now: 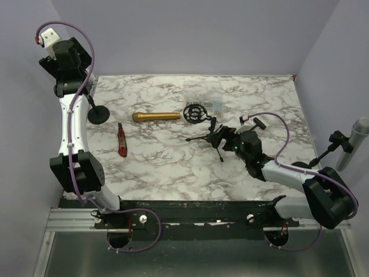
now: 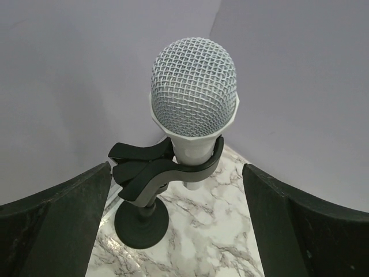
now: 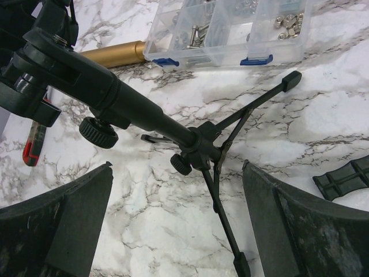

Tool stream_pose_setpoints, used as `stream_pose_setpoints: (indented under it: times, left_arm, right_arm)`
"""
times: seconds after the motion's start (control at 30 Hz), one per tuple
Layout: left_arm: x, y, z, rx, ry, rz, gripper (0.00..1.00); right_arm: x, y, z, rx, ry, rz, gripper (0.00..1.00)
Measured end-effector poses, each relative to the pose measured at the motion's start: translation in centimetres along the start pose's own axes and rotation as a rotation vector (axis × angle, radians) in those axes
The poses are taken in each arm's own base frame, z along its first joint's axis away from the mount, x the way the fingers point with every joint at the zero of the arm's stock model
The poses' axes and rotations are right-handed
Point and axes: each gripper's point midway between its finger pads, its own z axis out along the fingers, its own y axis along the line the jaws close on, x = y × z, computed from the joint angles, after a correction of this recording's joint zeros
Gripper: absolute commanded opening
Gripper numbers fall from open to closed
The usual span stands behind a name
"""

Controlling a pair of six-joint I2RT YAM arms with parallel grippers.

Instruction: Remove the microphone from the stand

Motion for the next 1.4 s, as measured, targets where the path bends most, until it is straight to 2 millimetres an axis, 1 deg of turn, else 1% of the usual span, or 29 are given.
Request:
stream_pose_setpoints:
  times: [0.07, 0.17, 0.23, 0.3, 0.53, 0.67, 0.8, 0.93, 1.0, 1.13, 1.2, 1.27, 1.4]
  left_arm:
    - [0.4, 0.3, 0.7, -0.016, 0.001, -0.008, 0.85]
    - [0.5, 0.4, 1.5, -0.024, -0.013, -0.015, 0.82]
    - [0.2, 0.3, 1.7, -0.018, -0.034, -0.021, 0.79]
    - [-0.3, 0.1, 2.0, -0.009, -0.063, -0.027, 0.73]
    - [-0.9, -0.3, 2.8, 0.008, -0.125, -0.032, 0.42]
    - [-0.7, -0.4, 3.3, 0.011, -0.128, -0.02, 0.21]
    - [-0.6, -0.6, 3.3, 0.022, -0.125, -0.008, 0.16]
    - [-0.6, -0.7, 3.0, 0.033, -0.122, 0.009, 0.04]
    - [-0.8, -0.7, 2.7, 0.04, -0.122, 0.018, 0.01]
    - [-2.1, -1.0, 1.4, 0.068, -0.137, 0.025, 0.0]
    - [-3.4, -1.2, -0.1, 0.091, -0.154, 0.02, 0.0]
    - [-5.0, -1.7, -2.0, 0.129, -0.18, 0.01, 0.0]
    - [-9.1, -3.2, -7.6, 0.241, -0.272, -0.013, 0.0]
  right_arm:
    - [0.0, 0.0, 0.0, 0.0, -0.001, 0.0, 0.94]
    - [0.1, 0.0, 0.0, 0.001, 0.002, -0.001, 0.94]
    - [0.3, -0.2, 0.1, 0.004, 0.007, -0.007, 0.94]
    - [0.5, -0.3, 0.2, 0.008, 0.014, -0.009, 0.94]
    - [0.9, -0.6, 0.2, 0.014, 0.022, -0.015, 0.94]
    - [1.0, -0.7, 0.2, 0.015, 0.024, -0.021, 0.93]
    - [1.0, -0.7, 0.2, 0.016, 0.024, -0.026, 0.93]
    - [1.1, -0.8, 0.1, 0.017, 0.025, -0.028, 0.93]
    - [1.1, -0.8, 0.1, 0.017, 0.025, -0.029, 0.93]
    - [1.1, -0.8, 0.1, 0.017, 0.023, -0.029, 0.93]
    - [1.1, -0.9, 0.1, 0.019, 0.022, -0.029, 0.93]
    - [1.0, -0.9, 0.1, 0.02, 0.017, -0.029, 0.94]
    - [0.4, -0.6, -0.1, 0.014, 0.002, -0.028, 0.96]
